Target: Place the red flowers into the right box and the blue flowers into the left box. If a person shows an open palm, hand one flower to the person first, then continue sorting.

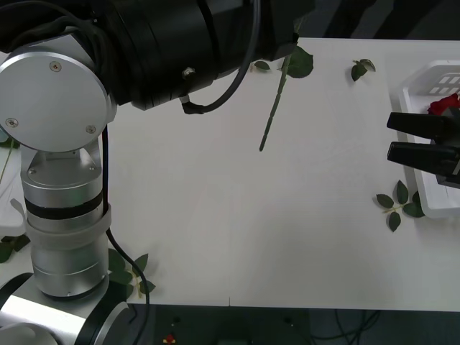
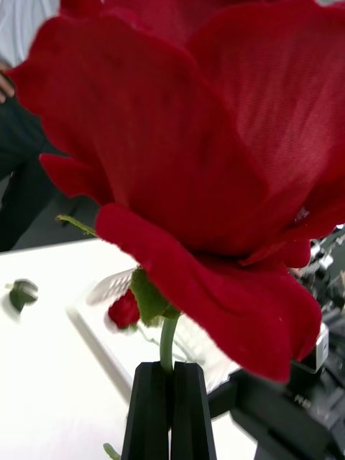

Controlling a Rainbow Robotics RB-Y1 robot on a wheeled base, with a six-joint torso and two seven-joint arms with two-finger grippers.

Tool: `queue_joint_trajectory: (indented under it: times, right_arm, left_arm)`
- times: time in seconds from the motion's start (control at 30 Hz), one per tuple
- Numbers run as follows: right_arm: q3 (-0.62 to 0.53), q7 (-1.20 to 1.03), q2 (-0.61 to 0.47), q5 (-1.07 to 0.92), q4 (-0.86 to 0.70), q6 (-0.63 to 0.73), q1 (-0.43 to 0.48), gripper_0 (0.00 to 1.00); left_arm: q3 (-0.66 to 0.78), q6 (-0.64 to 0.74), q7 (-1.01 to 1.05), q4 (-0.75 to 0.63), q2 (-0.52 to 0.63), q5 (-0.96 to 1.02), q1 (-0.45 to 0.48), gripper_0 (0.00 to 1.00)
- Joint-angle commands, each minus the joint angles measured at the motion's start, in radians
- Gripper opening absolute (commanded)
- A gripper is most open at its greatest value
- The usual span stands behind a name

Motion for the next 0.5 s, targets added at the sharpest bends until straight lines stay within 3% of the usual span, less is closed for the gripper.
queue_joint_trajectory:
  times: [0.03,0.37,0.5]
  right_arm:
    - [0.009,-0.006,0.061,-0.053,-0.003,-0.031,0.015,1.00]
    - [0.011,-0.001,0.131,0.025,-0.002,-0.027,-0.058,1.00]
    - [0.069,0.005,0.134,0.039,-0.003,-0.053,-0.101,1.00]
  left_arm:
    - [-0.072,-0.127,-0.037,0.035,-0.020,0.036,-0.052,0.00]
    - [-0.102,-0.181,-0.046,0.079,-0.020,0.037,-0.058,0.00]
    - [-0.103,-0.181,-0.045,0.079,-0.015,0.082,-0.058,0.00]
